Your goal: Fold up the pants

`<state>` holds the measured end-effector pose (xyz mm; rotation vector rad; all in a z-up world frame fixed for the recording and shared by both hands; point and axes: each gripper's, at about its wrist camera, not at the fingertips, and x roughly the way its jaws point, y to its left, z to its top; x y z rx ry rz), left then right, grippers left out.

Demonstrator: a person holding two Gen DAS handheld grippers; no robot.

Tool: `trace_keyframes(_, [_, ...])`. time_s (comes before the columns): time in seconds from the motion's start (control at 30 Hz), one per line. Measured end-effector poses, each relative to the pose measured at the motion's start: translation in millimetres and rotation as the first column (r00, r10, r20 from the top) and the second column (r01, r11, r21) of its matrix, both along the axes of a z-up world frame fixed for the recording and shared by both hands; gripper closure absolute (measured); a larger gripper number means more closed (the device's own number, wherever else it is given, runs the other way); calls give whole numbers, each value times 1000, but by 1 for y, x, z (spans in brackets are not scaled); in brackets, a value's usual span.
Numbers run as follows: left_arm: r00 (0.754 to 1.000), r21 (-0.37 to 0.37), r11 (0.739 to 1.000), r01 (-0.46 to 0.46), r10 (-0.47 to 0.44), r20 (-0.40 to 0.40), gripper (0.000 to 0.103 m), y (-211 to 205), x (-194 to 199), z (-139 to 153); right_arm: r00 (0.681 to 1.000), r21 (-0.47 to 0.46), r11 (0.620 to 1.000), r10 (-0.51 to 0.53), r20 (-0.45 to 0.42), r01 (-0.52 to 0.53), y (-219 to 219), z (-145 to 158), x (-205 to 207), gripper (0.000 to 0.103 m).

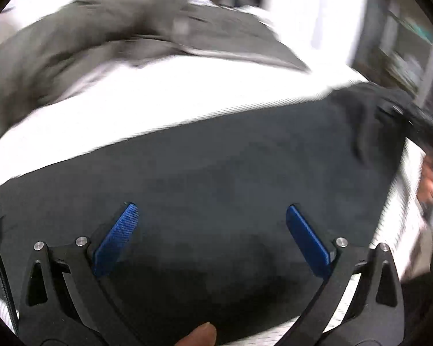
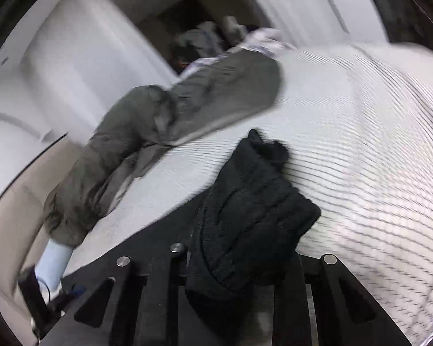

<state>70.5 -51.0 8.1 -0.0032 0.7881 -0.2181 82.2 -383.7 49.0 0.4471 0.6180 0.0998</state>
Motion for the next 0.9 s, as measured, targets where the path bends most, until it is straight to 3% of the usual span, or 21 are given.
trace_keyframes(0.1, [992, -24, 992, -128, 128, -9, 1, 49, -1, -1, 994, -91, 991, 105, 22, -102, 57, 17, 8, 81])
trace_keyframes(0.17, [981, -28, 981, -194, 194, -13, 1, 77, -4, -2, 978, -104, 974, 204, 42, -199, 102, 28, 11, 81])
trace_keyframes(0.27, [959, -55, 957, -285, 284, -16, 1, 123, -13, -3, 914, -151, 909, 400, 62, -387, 183, 40, 13, 81])
trace_keyframes(0.33, [937, -87, 933, -349, 348, -28, 1, 156, -20, -6, 849, -197, 839, 525, 52, -507, 238, 42, 8, 81])
trace_keyframes(0.37, [928, -100, 923, -372, 371, -34, 1, 173, -22, -8, 807, -222, 789, 590, 17, -572, 271, 36, 7, 74])
trace_keyframes(0.4, [915, -114, 908, -403, 401, -41, 1, 191, -26, -10, 765, -234, 739, 643, -34, -632, 296, 26, 6, 56])
trace_keyframes(0.43, [905, -117, 897, -426, 423, -47, 1, 202, -29, -13, 696, -247, 656, 705, -136, -713, 330, 5, 6, 48])
trace_keyframes(0.47, [896, -118, 888, -444, 441, -55, 1, 213, -34, -18, 653, -256, 603, 728, -211, -755, 350, -9, 7, 37])
trace_keyframes(0.5, [889, -125, 880, -458, 454, -61, 1, 223, -38, -21, 596, -268, 533, 740, -312, -802, 368, -32, 3, 37])
trace_keyframes(0.57, [892, -147, 880, -452, 448, -65, 1, 231, -47, -21, 526, -287, 440, 730, -438, -851, 381, -58, -7, 37])
trace_keyframes(0.63, [909, -155, 896, -417, 412, -64, 1, 224, -49, -19, 515, -340, 394, 729, -451, -854, 377, -57, -22, 36])
trace_keyframes(0.7, [929, -157, 916, -369, 364, -62, 1, 206, -48, -14, 517, -334, 402, 744, -423, -852, 358, -43, -35, 27])
trace_keyframes(0.8, [965, -158, 953, -259, 249, -84, 1, 164, -40, -12, 589, -322, 497, 729, -349, -806, 317, -25, -43, 24])
trace_keyframes(0.87, [984, -98, 984, -148, 136, -118, 2, 136, -37, -20, 670, -323, 587, 663, -334, -742, 281, -25, -42, 24])
trace_keyframes(0.9, [986, -65, 991, -118, 110, -124, 7, 127, -39, -23, 701, -330, 619, 623, -347, -713, 269, -27, -42, 24])
